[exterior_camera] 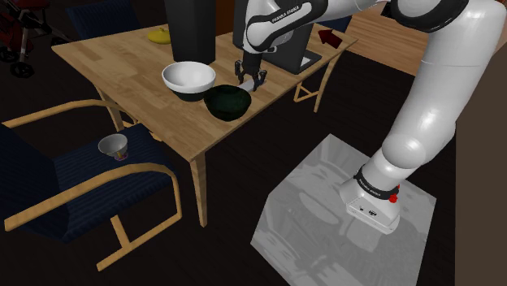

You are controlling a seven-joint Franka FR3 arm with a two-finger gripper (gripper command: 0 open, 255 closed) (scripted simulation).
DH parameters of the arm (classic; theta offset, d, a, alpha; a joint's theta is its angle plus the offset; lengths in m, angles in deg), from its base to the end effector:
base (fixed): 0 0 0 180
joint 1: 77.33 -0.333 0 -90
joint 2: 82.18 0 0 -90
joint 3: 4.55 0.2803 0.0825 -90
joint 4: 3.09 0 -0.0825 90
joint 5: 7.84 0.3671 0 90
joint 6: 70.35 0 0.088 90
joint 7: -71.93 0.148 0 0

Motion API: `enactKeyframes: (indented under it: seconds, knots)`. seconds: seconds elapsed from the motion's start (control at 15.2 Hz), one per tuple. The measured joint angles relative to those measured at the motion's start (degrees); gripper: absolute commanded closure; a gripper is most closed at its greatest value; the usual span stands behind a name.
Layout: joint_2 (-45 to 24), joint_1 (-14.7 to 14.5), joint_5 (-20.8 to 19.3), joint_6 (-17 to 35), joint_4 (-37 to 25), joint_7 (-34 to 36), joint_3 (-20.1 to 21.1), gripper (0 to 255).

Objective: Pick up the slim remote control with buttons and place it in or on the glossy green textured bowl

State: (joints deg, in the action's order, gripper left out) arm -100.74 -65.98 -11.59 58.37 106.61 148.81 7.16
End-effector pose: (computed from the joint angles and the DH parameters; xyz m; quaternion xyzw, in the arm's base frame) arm 0.5965 -0.0021 0.2664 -0.7943 0.6075 -0.0020 0.0101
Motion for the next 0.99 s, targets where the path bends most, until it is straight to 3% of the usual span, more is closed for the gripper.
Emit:
enactKeyframes:
  seconds: [0.46, 0.99]
  knots:
    - [0.16, 0.02, 0.05, -0.29, -0.12, -0.04, 0.02, 255]
    - [2.83, 0.23, 0.80, -5.15, -2.37, -0.49, 0.29, 255]
